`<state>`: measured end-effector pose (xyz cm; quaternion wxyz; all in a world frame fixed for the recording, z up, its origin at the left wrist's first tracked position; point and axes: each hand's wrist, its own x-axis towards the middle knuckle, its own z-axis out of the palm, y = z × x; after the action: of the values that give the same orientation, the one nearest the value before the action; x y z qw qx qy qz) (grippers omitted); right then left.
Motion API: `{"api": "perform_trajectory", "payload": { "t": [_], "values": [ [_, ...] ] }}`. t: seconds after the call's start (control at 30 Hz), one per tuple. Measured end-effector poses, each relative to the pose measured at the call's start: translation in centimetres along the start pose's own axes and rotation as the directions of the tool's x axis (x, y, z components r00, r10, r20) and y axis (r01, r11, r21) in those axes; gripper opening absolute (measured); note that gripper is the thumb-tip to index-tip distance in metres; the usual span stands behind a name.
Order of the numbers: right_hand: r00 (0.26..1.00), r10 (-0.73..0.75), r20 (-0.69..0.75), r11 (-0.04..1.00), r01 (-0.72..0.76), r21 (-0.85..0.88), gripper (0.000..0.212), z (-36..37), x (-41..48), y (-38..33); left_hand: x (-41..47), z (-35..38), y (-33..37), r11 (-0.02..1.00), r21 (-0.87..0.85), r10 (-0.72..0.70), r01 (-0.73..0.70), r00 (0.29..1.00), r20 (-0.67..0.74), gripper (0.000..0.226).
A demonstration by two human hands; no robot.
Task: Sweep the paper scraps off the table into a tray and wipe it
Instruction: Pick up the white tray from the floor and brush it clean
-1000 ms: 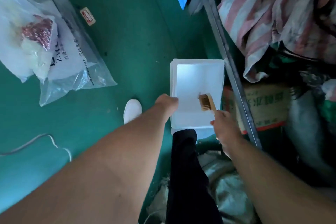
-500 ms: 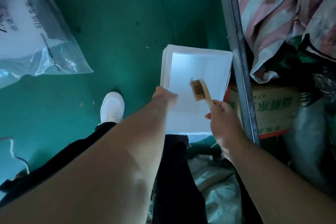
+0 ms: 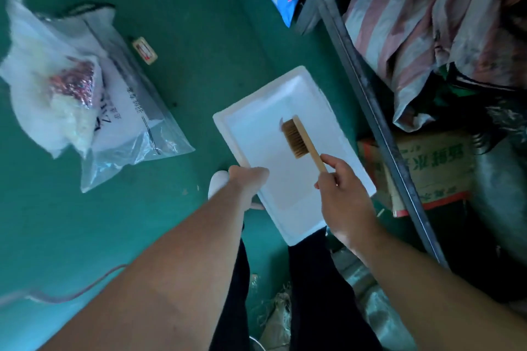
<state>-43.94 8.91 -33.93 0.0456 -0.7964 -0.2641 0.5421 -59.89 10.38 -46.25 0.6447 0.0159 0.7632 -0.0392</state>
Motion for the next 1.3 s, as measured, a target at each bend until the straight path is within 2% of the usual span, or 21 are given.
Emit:
{"api": "perform_trajectory", "payload": {
  "t": [0.1, 0.23, 0.33, 0.6, 0.73, 0.83, 0.93, 1.17, 1.3],
  "values": [
    [0.996, -0.079, 0.032, 0.996, 0.077, 0.052, 0.037, -0.7, -5.1, -3.0, -6.1, -3.0, -0.5, 0.997, -0.074, -0.009, 0.006, 0.999, -0.032, 0.038],
    [0.977, -0.194, 0.083, 0.98, 0.189, 0.061, 0.037, -3.3, -12.2, -5.9, -14.4, -5.1, -1.1, 0.995, -0.099, 0.015, -0.021, 0.998, -0.055, 0.032],
    [0.963, -0.257, 0.083, 0.965, 0.252, 0.069, 0.037, -6.7, -17.6, -7.3, -21.7, -5.6, -1.0, 0.989, -0.146, 0.008, -0.012, 1.0, -0.03, 0.015],
    [0.889, -0.458, -0.009, 0.889, 0.458, -0.028, 0.039, -17.0, -28.5, -7.7, -35.7, -2.5, -1.4, 0.994, -0.109, 0.018, -0.015, 0.999, 0.03, 0.012],
    [0.881, -0.448, -0.148, 0.892, 0.453, -0.006, 0.039, -22.4, -31.3, -5.3, -40.1, 0.6, -0.8, 0.999, 0.023, 0.048, -0.049, 0.999, 0.019, 0.011],
    [0.865, -0.432, -0.254, 0.891, 0.454, 0.032, 0.038, -26.0, -32.0, -3.0, -41.1, 2.6, 0.0, 0.992, 0.107, 0.064, -0.062, 0.998, -0.015, 0.025],
    [0.863, -0.399, -0.31, 0.9, 0.433, 0.049, 0.035, -29.3, -32.0, -0.3, -42.2, 4.9, 0.6, 0.991, 0.103, 0.094, -0.09, 0.995, -0.038, 0.027],
    [0.88, -0.302, -0.366, 0.919, 0.371, 0.133, 0.054, -36.4, -29.2, 3.2, -43.2, 9.1, 0.4, 0.991, 0.115, 0.079, -0.07, 0.994, -0.079, 0.032],
    [0.854, -0.337, -0.395, 0.924, 0.38, 0.032, 0.055, -39.5, -26.3, 3.4, -42.9, 10.3, -0.3, 0.995, 0.075, 0.068, -0.058, 0.989, -0.128, 0.032]
  ]
}}
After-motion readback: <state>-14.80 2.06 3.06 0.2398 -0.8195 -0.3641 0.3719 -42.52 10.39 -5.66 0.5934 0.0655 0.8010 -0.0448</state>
